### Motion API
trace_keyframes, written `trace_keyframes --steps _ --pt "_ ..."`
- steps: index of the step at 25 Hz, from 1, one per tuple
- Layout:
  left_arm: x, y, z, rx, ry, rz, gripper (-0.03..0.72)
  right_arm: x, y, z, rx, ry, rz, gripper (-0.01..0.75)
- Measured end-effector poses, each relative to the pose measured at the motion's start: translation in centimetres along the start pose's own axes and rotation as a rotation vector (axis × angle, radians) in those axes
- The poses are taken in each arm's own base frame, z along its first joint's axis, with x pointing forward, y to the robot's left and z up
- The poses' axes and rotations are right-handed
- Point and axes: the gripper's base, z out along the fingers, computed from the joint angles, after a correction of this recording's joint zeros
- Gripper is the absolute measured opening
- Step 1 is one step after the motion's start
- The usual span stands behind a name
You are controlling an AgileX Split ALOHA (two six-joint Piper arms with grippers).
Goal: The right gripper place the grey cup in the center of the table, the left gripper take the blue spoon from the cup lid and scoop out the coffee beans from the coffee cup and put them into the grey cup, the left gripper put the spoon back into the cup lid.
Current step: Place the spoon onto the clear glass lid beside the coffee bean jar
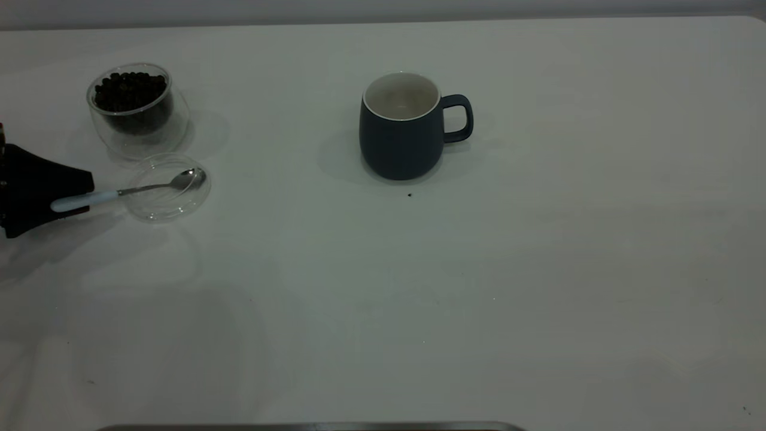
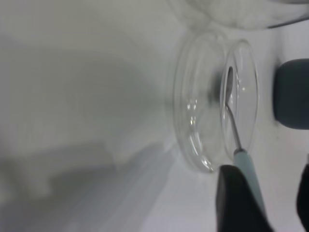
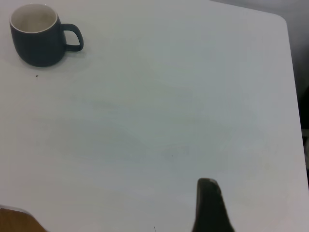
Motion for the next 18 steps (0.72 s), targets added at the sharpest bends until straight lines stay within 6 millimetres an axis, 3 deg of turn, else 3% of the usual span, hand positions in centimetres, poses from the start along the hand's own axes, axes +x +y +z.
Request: trace_keyframes --steps 5,10,13,18 --pt "-0.7 0.3 0.0 -0.042 -0.044 0.136 0.554 0.0 0.0 0.0 0.0 0.0 0.0 0.459" --pt "-3.7 0.1 -1.2 -0.179 -0.072 0.273 0.582 0.0 0.0 0.0 0.0 0.0 0.0 0.459" --pt "-6.5 -1.9 -2.7 -0.218 -0.114 0.374 0.582 0.0 0.0 0.0 0.0 0.0 0.0 0.459" --pt "-10.4 -7.6 -5.4 -0.243 -0.198 0.569 0.582 0.0 0.0 0.0 0.0 0.0 0.0 0.459"
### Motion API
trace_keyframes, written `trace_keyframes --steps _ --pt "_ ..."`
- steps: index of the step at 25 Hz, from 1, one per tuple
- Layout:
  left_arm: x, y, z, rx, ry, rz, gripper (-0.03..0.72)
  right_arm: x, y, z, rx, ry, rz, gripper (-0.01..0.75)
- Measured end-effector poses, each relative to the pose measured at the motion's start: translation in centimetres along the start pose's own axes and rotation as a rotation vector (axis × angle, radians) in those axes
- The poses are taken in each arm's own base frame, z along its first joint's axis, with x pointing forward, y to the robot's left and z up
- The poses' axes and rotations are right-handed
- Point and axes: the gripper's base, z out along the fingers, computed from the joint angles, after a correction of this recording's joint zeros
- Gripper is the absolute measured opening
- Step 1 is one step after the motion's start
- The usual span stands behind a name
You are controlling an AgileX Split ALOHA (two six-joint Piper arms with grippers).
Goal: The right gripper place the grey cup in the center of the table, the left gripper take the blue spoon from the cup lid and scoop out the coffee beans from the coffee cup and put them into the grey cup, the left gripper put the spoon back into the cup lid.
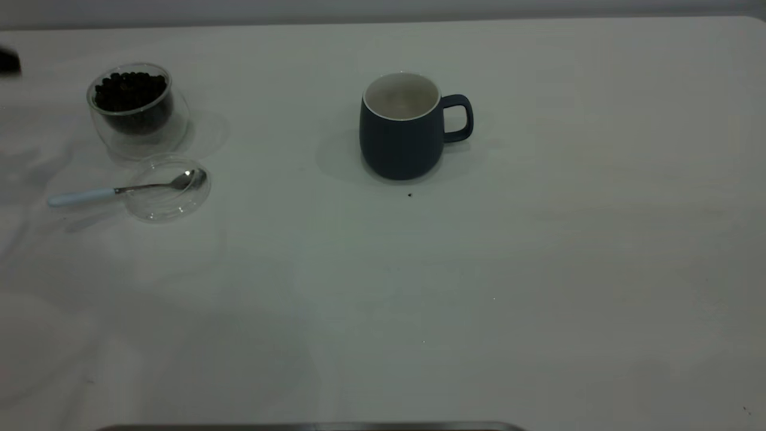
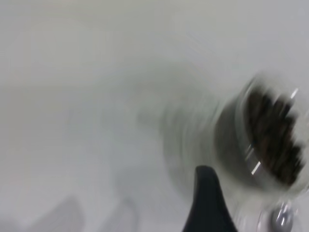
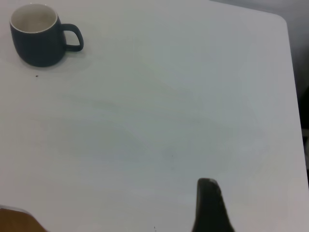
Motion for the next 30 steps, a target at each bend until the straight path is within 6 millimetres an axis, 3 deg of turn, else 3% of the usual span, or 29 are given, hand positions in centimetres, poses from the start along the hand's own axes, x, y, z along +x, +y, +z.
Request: trace_keyframes --steps 3,8,14,19,23,30 --pt "-3.4 -2.8 -1.6 -0.006 -0.013 0.11 0.582 0.0 0.0 0.0 0.0 0.0 0.0 0.459" --pt "-8.1 -10.5 -6.0 0.001 0.039 0.255 0.582 0.0 0.0 0.0 0.0 0.0 0.0 0.459" --pt "-10.4 -20.0 -13.6 -0.065 0.087 0.328 0.582 0.0 0.0 0.0 0.0 0.0 0.0 0.459" --pt "-9.0 -25.4 -20.6 -0.182 0.155 0.342 0.582 0.0 0.0 0.0 0.0 0.0 0.0 0.459" --pt "-7.1 -28.4 -24.5 -0.278 0.183 0.314 0.582 0.0 0.0 0.0 0.0 0.0 0.0 0.459" --pt "-1.5 -32.8 -25.0 -0.193 0.242 0.395 0.582 0.0 0.0 0.0 0.0 0.0 0.0 0.459"
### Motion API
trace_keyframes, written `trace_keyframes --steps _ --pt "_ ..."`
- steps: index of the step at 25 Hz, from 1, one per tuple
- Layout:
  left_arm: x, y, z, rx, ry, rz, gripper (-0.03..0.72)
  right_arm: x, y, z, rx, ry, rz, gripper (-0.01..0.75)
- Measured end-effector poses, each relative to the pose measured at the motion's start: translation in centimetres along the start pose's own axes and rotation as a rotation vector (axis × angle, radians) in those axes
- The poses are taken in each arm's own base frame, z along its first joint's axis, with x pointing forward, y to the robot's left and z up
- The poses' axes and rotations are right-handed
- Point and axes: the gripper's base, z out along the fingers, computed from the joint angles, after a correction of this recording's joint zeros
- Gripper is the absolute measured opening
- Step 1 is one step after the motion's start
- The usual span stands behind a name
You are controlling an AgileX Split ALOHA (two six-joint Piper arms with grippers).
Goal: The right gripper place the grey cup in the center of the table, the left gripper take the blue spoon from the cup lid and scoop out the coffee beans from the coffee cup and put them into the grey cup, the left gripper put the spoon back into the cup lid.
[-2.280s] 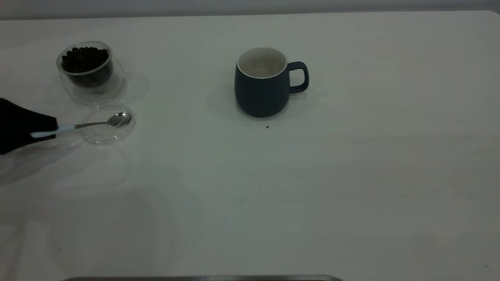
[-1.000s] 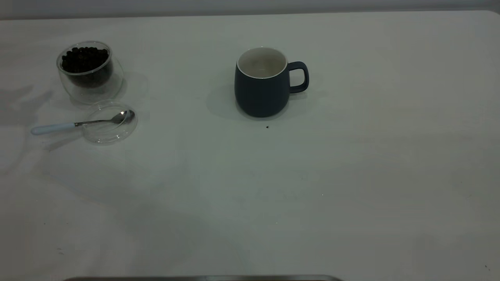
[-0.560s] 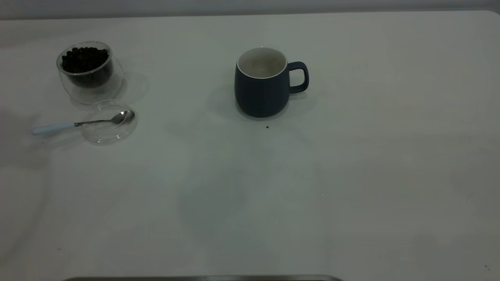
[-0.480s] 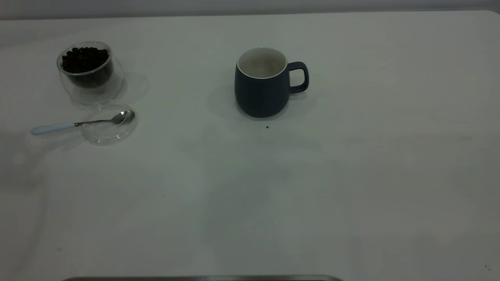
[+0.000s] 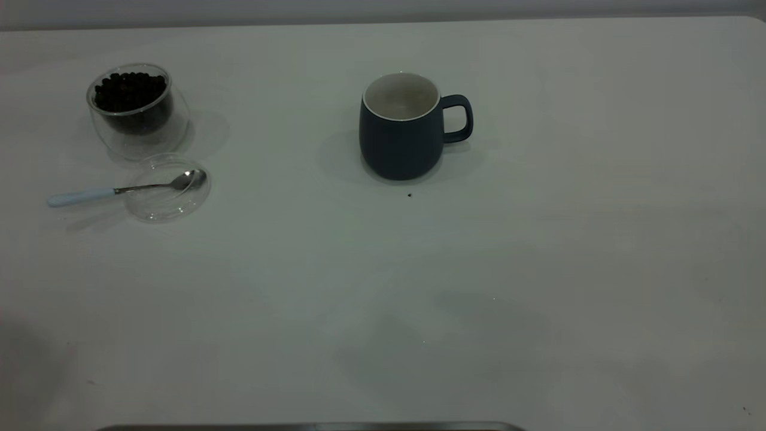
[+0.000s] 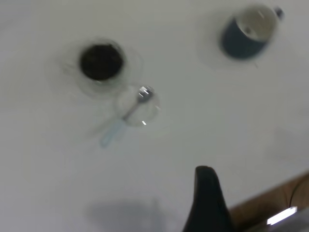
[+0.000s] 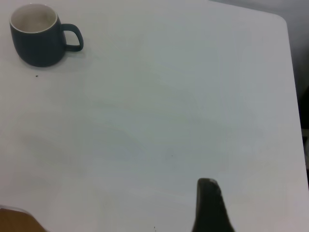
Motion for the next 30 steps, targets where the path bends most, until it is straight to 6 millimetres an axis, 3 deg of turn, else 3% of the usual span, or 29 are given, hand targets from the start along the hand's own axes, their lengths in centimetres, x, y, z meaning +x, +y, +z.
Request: trace_keyframes --steps 4,9,18,21,30 --pt "3.7 -2.3 -0.5 -0.024 0.072 0.045 0.582 0.0 0.0 0.0 0.0 0.0 0.0 0.459" --pt "8.5 -2.6 -1.6 -0.205 0.064 -0.087 0.582 0.0 0.0 0.0 0.0 0.0 0.0 0.459" --pt "15.8 -3.5 0.6 -0.257 0.037 -0.124 0.582 0.0 0.0 0.0 0.0 0.0 0.0 0.459" --pt "17.3 -3.7 1.4 -0.26 0.022 -0.127 0.582 0.0 0.0 0.0 0.0 0.0 0.0 0.459" --pt "18.0 -3.9 1.2 -0.277 -0.055 -0.164 0.582 0.0 0.0 0.0 0.0 0.0 0.0 0.459"
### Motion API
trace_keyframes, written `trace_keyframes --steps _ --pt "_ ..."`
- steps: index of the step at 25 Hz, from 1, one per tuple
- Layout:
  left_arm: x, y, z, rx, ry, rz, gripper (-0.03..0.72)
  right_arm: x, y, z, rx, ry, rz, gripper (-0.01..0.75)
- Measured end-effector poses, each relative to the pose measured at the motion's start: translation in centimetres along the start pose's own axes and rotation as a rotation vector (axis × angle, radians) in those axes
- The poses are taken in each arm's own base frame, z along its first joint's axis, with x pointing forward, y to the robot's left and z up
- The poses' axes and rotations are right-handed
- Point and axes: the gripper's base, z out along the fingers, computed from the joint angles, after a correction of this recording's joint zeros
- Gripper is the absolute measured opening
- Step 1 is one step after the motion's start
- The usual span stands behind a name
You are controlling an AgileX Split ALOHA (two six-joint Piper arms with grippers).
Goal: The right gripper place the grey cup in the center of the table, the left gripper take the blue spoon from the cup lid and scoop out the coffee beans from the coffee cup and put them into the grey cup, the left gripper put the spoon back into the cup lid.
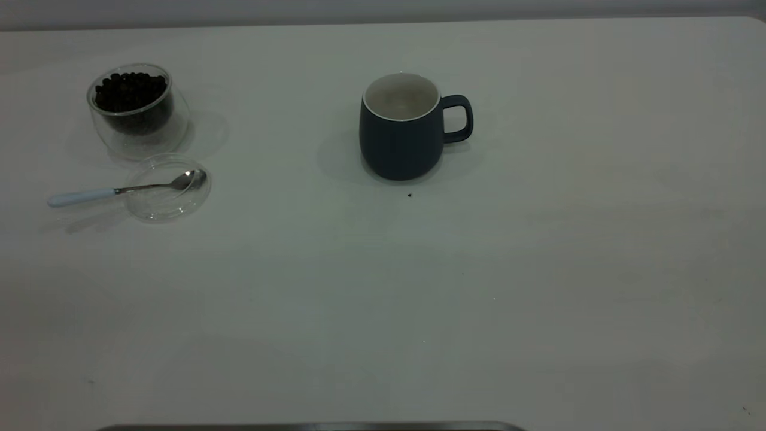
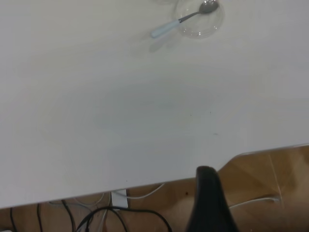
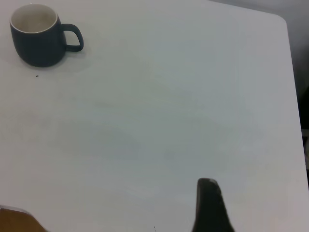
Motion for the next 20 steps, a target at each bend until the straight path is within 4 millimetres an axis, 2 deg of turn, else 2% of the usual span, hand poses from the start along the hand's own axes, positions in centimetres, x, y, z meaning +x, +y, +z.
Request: trace_keyframes --steps 11,20 --pt "0.1 0.0 -0.1 -0.004 -0.006 -0.005 0.582 0.0 0.0 0.0 0.0 0.0 0.0 0.459" --pt "1.5 -0.3 -1.2 -0.036 -0.14 -0.108 0.582 0.0 0.0 0.0 0.0 0.0 0.0 0.459"
